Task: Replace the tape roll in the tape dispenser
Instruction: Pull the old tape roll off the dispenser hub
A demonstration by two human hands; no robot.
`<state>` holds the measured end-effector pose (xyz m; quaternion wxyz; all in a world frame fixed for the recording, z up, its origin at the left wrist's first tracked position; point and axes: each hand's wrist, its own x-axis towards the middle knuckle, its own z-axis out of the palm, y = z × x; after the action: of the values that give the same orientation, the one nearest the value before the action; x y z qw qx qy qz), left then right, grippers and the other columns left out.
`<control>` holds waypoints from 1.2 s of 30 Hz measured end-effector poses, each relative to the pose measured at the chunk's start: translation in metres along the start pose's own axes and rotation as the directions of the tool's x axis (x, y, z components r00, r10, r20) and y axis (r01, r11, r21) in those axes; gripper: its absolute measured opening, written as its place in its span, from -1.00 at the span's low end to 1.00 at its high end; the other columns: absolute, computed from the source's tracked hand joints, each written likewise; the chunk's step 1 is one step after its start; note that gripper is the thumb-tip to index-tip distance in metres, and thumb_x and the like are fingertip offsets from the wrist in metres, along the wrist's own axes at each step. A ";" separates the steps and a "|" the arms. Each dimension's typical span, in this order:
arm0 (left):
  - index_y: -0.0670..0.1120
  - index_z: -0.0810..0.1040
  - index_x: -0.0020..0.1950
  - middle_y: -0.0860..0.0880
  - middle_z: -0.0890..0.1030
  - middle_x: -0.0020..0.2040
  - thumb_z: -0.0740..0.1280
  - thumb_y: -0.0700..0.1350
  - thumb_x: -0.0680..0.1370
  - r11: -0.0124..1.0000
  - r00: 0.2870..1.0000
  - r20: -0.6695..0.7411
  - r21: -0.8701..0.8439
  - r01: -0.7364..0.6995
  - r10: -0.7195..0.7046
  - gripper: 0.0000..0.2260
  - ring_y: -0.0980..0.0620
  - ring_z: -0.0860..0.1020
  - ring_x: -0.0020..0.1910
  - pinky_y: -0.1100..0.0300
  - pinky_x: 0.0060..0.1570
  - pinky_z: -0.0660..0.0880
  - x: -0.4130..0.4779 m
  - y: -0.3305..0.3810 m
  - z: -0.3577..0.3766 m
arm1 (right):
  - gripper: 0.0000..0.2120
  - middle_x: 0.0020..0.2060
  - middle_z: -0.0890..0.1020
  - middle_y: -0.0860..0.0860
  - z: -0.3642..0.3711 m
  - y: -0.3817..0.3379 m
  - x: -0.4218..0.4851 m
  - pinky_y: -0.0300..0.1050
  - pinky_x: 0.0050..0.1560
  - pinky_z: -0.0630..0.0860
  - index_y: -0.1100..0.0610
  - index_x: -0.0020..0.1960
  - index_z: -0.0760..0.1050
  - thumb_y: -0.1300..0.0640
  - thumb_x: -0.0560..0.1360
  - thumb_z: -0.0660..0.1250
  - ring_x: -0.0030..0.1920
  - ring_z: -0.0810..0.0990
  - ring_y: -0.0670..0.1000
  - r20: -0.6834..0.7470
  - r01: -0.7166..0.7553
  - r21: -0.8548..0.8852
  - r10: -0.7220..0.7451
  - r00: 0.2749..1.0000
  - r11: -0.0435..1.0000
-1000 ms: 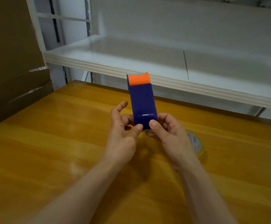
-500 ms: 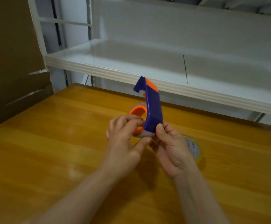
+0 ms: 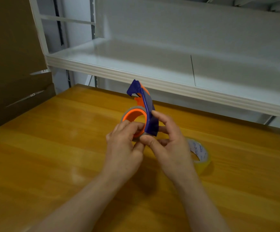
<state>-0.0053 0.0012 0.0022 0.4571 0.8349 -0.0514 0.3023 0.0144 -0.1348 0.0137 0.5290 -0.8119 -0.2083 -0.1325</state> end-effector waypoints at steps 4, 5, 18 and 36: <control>-0.01 0.63 0.12 0.10 0.58 -0.01 0.38 -0.06 0.49 0.999 0.999 0.018 -0.044 -0.030 0.031 -0.78 0.04 0.57 0.04 -0.05 0.01 0.57 0.000 0.004 -0.001 | -0.43 0.37 0.56 -0.11 -0.004 0.002 -0.001 -0.34 0.04 0.59 -0.12 0.46 0.44 0.00 0.48 0.49 0.26 0.58 -0.15 -0.090 0.068 -0.090 -0.076 0.993 0.994; -0.01 0.63 0.12 0.10 0.58 -0.01 0.38 -0.07 0.49 0.998 0.999 0.029 -0.064 -0.027 0.029 -0.78 0.06 0.56 0.04 0.00 0.00 0.58 0.001 0.004 -0.001 | -0.43 0.41 0.54 -0.09 -0.005 0.003 -0.002 -0.42 0.03 0.55 -0.11 0.45 0.46 0.00 0.47 0.50 0.26 0.59 -0.13 -0.100 0.079 -0.105 -0.090 0.991 0.991; -0.03 0.59 0.20 0.03 0.56 0.06 0.43 -0.12 0.50 0.958 0.988 0.106 -0.251 0.137 -0.114 -0.72 0.13 0.54 0.01 0.24 0.01 0.51 0.003 0.003 0.001 | -0.61 0.31 0.65 0.13 -0.010 0.006 0.001 -0.03 0.22 0.61 0.15 0.39 0.55 0.02 0.63 0.26 0.31 0.64 0.08 -0.192 0.254 -0.413 -0.356 0.915 0.874; 0.03 0.55 0.11 0.14 0.51 0.06 0.43 -0.20 0.53 0.969 0.987 0.132 -0.215 0.119 -0.092 -0.79 0.26 0.50 0.03 0.47 -0.06 0.44 0.004 0.001 0.000 | -0.27 0.12 0.73 -0.03 -0.016 -0.003 0.006 -0.11 0.06 0.60 0.00 0.40 0.42 -0.43 0.40 0.21 0.07 0.69 -0.09 -0.316 -0.265 0.113 0.288 0.904 0.958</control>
<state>-0.0021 0.0012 0.0054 0.5591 0.7969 -0.0680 0.2185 0.0179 -0.1468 0.0254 0.5966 -0.7815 -0.0043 -0.1826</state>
